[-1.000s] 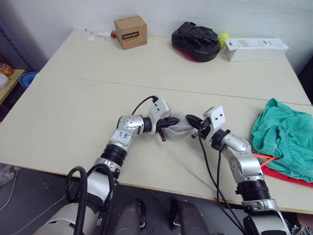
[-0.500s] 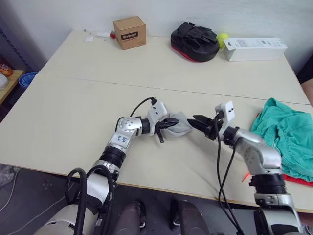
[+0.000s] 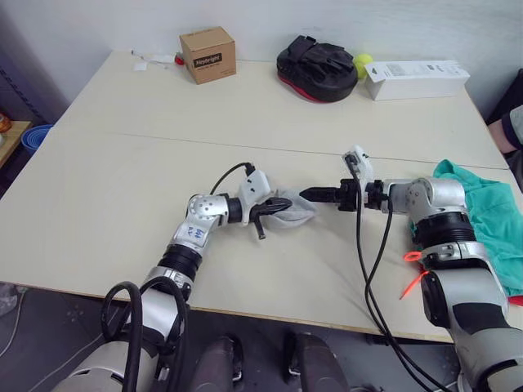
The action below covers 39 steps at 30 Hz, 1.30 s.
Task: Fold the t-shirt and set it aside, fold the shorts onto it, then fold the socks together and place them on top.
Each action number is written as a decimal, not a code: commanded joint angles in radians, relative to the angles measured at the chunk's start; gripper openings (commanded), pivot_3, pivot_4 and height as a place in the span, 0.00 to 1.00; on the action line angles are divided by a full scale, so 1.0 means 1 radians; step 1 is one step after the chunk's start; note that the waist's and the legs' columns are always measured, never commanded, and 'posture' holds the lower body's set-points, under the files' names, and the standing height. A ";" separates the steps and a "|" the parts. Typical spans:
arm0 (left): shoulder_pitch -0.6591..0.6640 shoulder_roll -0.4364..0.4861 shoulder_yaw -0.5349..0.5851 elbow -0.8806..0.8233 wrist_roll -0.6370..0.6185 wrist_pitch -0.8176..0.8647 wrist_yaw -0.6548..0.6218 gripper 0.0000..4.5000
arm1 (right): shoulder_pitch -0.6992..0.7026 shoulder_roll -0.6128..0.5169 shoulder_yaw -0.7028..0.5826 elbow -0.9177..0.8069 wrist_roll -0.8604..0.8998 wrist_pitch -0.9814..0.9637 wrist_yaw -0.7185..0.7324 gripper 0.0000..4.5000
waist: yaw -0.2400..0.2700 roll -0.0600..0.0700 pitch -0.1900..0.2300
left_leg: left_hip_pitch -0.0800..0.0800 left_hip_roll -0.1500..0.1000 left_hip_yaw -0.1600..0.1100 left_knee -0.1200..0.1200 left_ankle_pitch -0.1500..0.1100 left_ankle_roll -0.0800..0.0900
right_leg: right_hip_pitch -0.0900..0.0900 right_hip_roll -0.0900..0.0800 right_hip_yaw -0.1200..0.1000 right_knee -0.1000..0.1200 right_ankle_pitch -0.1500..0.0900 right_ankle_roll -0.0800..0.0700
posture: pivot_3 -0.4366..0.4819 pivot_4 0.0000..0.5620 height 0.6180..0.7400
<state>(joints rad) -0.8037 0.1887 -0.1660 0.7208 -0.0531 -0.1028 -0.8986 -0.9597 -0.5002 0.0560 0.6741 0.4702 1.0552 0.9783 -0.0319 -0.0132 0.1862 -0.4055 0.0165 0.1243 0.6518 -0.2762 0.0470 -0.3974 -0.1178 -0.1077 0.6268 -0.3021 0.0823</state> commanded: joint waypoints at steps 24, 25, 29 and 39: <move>0.218 0.151 0.178 -0.555 -0.354 0.144 -0.190 0.49 | 0.250 -0.040 -0.492 -0.507 0.244 0.375 -0.136 0.02 | 0.008 0.000 0.000 | -0.013 -0.001 -0.003 0.000 0.000 -0.002 | -0.012 -0.003 -0.002 -0.001 0.000 0.000 | 0.48 0.27 1.00; 0.248 0.182 0.185 -0.607 -0.377 0.173 -0.208 0.55 | 0.262 -0.039 -0.587 -0.552 0.258 0.438 -0.182 0.02 | 0.007 0.001 0.000 | -0.015 -0.002 -0.003 0.000 0.000 -0.001 | -0.013 -0.003 -0.003 -0.001 0.000 0.000 | 0.48 0.27 1.00; 0.333 0.278 0.190 -0.808 -0.480 0.308 -0.254 0.85 | 0.256 -0.005 -1.005 -0.699 0.333 0.558 -0.435 0.02 | 0.007 0.001 0.000 | -0.015 -0.001 -0.002 0.000 0.001 0.000 | -0.013 -0.001 -0.003 -0.001 0.000 0.000 | 0.48 0.27 1.00; 0.365 0.297 0.159 -0.904 -0.515 0.401 -0.246 1.00 | 0.325 -0.072 -1.451 -0.732 0.431 0.559 -0.933 0.02 | 0.027 0.004 0.000 | -0.013 -0.002 -0.001 -0.001 0.004 0.000 | -0.013 0.000 0.000 -0.003 0.002 -0.001 | 0.48 0.27 1.00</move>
<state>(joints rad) -0.4271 0.4870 -0.0132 -0.1550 -0.5535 0.3011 -1.1542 -0.6475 -0.5441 -1.3624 -0.0666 0.8715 1.6096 0.0889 -0.0053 -0.0087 0.1863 -0.4186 0.0150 0.1238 0.6504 -0.2716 0.0468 -0.4105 -0.1173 -0.1072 0.6238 -0.2999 0.0813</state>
